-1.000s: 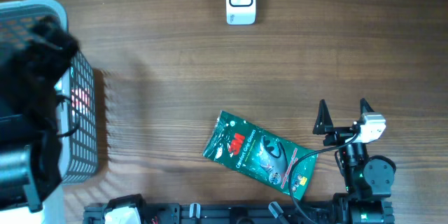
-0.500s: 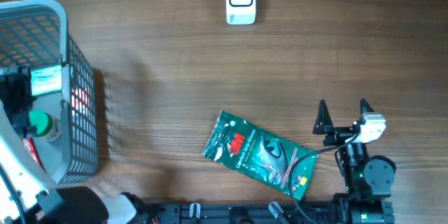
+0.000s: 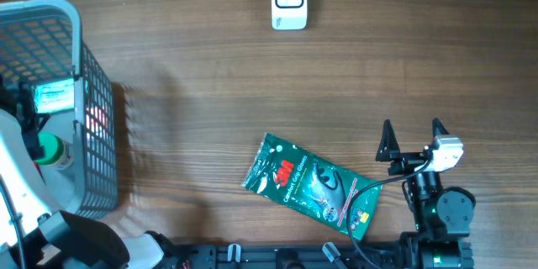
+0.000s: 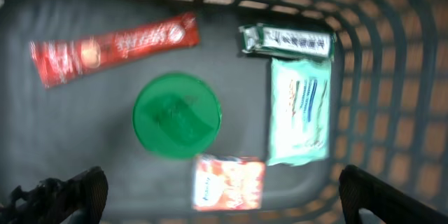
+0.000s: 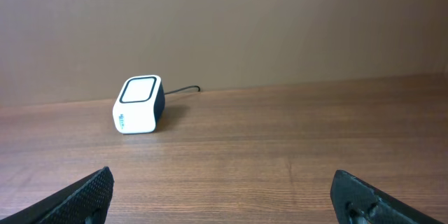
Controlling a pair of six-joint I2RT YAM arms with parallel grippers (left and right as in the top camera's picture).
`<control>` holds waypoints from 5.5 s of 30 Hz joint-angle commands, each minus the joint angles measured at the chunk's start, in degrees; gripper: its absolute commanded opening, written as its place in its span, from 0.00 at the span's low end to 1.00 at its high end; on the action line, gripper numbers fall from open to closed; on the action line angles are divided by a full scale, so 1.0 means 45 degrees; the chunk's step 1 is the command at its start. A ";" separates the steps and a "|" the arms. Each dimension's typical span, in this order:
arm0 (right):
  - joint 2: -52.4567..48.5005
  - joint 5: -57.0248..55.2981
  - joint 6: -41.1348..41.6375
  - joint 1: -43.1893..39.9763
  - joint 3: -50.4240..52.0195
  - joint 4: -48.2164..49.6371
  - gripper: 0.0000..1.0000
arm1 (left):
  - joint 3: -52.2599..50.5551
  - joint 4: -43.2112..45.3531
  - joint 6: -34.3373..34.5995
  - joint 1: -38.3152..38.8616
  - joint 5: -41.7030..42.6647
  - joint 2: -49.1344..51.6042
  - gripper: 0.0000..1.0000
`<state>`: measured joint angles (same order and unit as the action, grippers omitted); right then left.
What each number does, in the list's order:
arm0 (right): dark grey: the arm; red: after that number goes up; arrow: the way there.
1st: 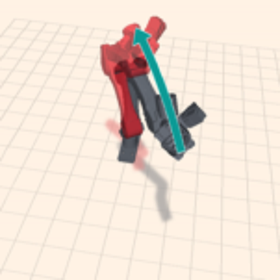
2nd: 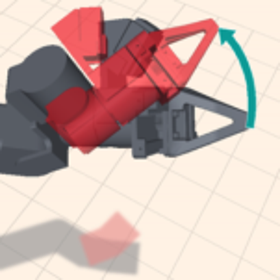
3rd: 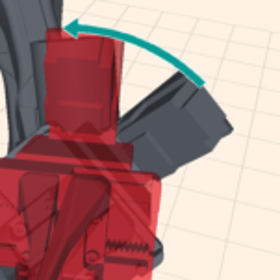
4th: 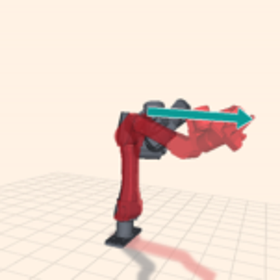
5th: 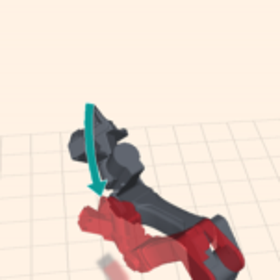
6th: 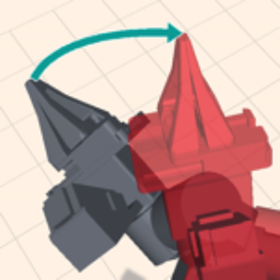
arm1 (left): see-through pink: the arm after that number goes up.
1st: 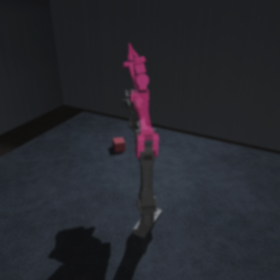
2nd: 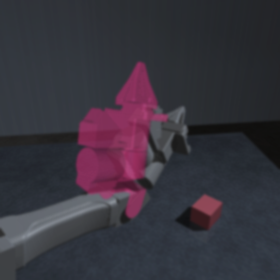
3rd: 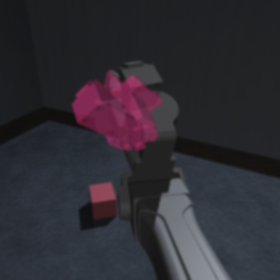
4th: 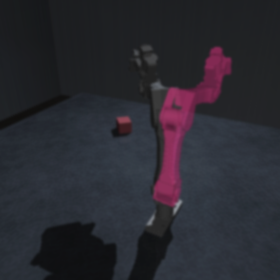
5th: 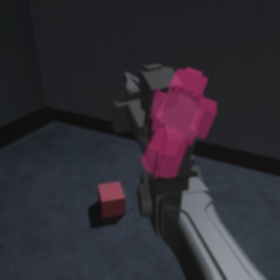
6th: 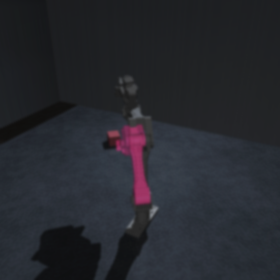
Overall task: Scan the item barcode
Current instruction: 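Reach the left gripper into the basket and grasp the green-lidded jar, then carry the jar out and set it on the table beside the bag, then grasp the small red-white box in the basket and place it on the table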
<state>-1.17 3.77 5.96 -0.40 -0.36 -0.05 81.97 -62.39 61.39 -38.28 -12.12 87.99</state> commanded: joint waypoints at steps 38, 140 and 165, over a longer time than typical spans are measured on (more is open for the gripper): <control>0.0083 -0.0126 0.0039 0.0039 0.0010 0.0024 1.00 | -0.2769 0.3784 -1.2143 -0.1826 0.3400 0.3347 0.56; 0.0083 -0.0126 0.0044 0.0039 0.0010 0.0024 1.00 | -0.0282 0.1666 -0.4177 -0.0019 0.3594 -0.3779 0.04; 0.0083 -0.0126 0.0039 0.0039 0.0010 0.0024 1.00 | -0.0384 0.4741 0.0316 1.7840 0.1103 0.4998 0.18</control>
<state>-1.17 3.57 5.96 -0.30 -0.36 -0.05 80.29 -41.06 58.72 39.86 -6.15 110.26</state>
